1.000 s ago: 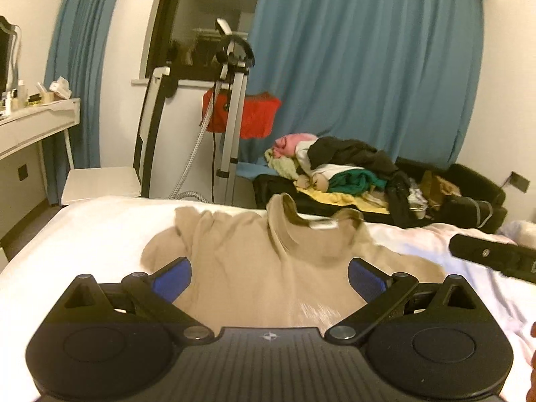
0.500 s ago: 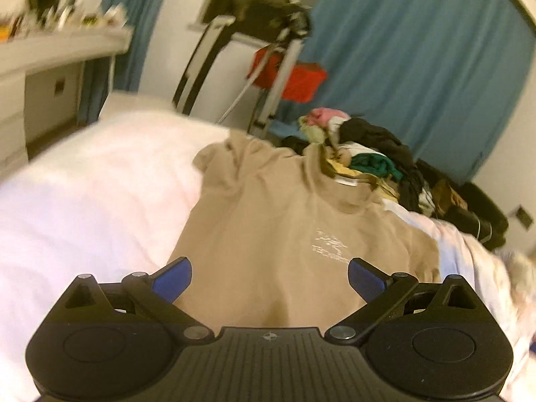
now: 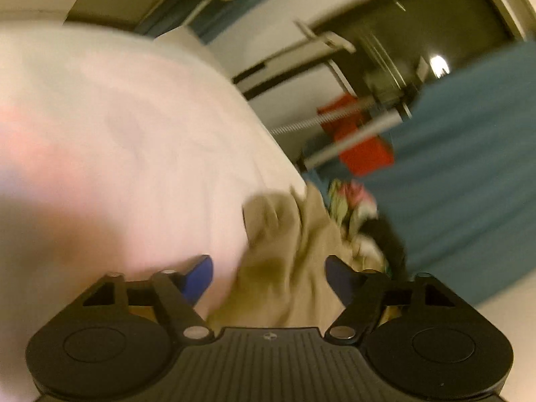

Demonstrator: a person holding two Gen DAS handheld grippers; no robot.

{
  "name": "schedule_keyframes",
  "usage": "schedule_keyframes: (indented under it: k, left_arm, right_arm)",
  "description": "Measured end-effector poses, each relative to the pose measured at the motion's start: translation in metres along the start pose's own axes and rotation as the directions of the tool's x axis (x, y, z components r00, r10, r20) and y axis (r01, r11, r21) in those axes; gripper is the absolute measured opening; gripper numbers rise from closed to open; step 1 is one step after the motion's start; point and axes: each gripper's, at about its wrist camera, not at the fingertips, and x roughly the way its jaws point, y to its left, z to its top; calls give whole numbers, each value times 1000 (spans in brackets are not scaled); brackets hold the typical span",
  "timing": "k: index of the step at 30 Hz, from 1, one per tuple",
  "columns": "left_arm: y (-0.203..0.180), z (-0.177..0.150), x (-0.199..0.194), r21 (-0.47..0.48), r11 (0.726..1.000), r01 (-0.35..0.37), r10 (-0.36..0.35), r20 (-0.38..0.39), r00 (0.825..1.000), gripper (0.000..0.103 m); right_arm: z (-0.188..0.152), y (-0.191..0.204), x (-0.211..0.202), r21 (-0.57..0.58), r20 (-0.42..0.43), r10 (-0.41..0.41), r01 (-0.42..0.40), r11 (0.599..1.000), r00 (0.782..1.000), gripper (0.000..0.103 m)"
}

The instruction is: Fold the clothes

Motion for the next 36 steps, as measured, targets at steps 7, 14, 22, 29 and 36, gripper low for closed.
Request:
schedule_keyframes:
  k: [7, 14, 22, 29, 36]
  left_arm:
    - [8, 29, 63, -56, 998, -5, 2, -40, 999, 28]
    - [-13, 43, 38, 170, 984, -55, 39, 100, 994, 5]
    - [-115, -33, -14, 817, 571, -83, -50, 136, 989, 5]
    - [-143, -197, -19, 957, 234, 174, -21, -173, 985, 5]
    - [-114, -227, -17, 930, 318, 184, 100, -226, 969, 31]
  right_arm:
    - [-2, -6, 45, -178, 60, -182, 190, 966, 981, 77]
    - [-3, -9, 60, -149, 8, -139, 139, 979, 990, 76]
    - [1, 1, 39, -156, 49, -159, 164, 974, 986, 76]
    - [11, -8, 14, -120, 89, -168, 178, 977, 982, 76]
    - [12, -19, 11, -65, 74, -145, 150, 987, 987, 76]
